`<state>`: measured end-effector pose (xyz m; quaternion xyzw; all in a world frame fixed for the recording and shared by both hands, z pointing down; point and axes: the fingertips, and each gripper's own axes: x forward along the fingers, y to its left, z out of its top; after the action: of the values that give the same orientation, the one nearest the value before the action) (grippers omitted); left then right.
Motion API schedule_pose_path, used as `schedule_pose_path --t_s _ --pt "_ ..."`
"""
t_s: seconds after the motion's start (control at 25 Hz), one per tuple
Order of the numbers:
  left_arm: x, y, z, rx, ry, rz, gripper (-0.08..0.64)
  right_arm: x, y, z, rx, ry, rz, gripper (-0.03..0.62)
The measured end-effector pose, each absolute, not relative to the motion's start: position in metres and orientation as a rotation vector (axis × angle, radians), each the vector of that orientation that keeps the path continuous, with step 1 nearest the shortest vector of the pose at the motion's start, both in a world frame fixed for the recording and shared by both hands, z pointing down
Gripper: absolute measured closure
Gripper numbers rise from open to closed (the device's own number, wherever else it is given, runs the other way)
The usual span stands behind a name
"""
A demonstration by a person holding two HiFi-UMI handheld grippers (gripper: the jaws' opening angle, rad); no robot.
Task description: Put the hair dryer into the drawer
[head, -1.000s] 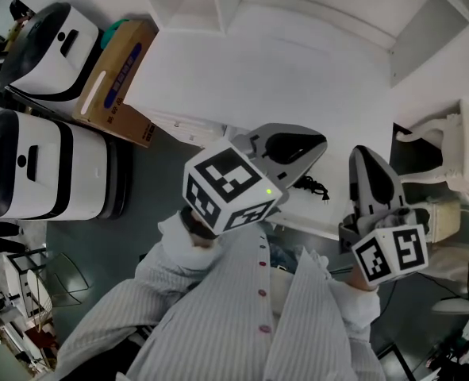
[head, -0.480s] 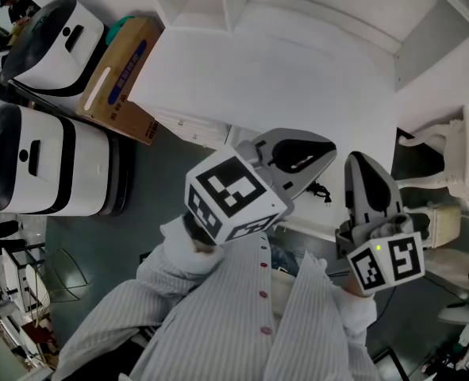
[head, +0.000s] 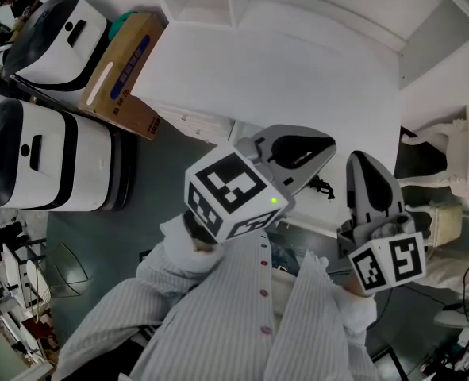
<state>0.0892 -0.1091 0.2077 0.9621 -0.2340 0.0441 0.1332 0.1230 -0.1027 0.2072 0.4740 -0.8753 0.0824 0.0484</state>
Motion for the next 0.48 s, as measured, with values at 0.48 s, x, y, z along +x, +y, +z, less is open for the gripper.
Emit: schedule_pose_path --t_s 0.48 --pt "0.0876 -0.1042 0.2093 2.779 -0.679 0.11 0.551 0.1227 -0.0981 0.2097 1.45 -2.679 0.269 0.581"
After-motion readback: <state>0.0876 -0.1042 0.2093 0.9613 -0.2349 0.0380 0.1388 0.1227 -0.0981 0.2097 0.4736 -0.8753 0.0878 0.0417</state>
